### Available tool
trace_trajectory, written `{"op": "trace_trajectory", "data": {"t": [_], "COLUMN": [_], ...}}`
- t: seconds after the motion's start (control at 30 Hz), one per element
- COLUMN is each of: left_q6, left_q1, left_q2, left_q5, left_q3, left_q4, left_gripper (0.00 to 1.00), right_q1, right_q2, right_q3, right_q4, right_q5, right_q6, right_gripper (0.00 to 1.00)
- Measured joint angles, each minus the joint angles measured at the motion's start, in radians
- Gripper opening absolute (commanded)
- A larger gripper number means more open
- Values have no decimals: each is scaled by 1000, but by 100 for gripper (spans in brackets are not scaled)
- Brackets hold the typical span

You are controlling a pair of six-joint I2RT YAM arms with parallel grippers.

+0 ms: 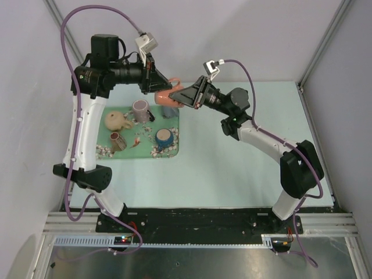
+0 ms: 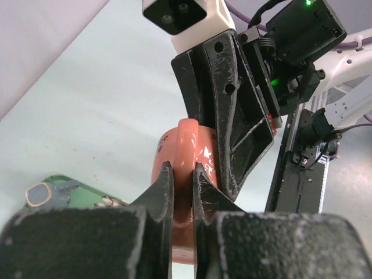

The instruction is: Turn the mug right side up

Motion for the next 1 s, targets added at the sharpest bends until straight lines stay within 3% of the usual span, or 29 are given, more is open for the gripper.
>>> {"op": "trace_trajectory", "data": {"t": [0.03, 0.07, 0.1, 0.17, 0.27, 0.4, 0.63, 0.8, 1.0], "left_q6": [-1, -1, -4, -5, -13, 37, 374, 593, 666], "left_q1": [2, 3, 3, 1, 5, 21, 45, 59, 118], "left_q2": [0, 0, 0, 2, 5, 4, -56, -37, 55], "left_q5": [3, 5, -2, -47, -154, -333, -602, -789, -908], "left_q3": [5, 8, 13, 22, 26, 19, -247, -441, -498], "left_q4": [8, 12, 18, 29, 45, 61, 86, 72, 77], "left_gripper": [32, 66, 83, 95, 99, 100, 100, 99, 95], "right_q1": [-2, -4, -7, -10, -16, -77, -360, -544, -720], "right_q2": [9, 11, 11, 2, -42, -162, -259, -156, -46], "right_q3": [6, 10, 12, 16, 14, 10, 10, 2, -28], "right_q4": [26, 39, 41, -10, -253, -703, -1272, -1506, -1598], "right_q5": [-14, -21, -29, -63, -46, 125, 607, 799, 826], "right_q6": [32, 51, 58, 21, -119, -391, -785, -923, -982], "right_gripper": [2, 1, 0, 0, 0, 0, 0, 0, 0]}}
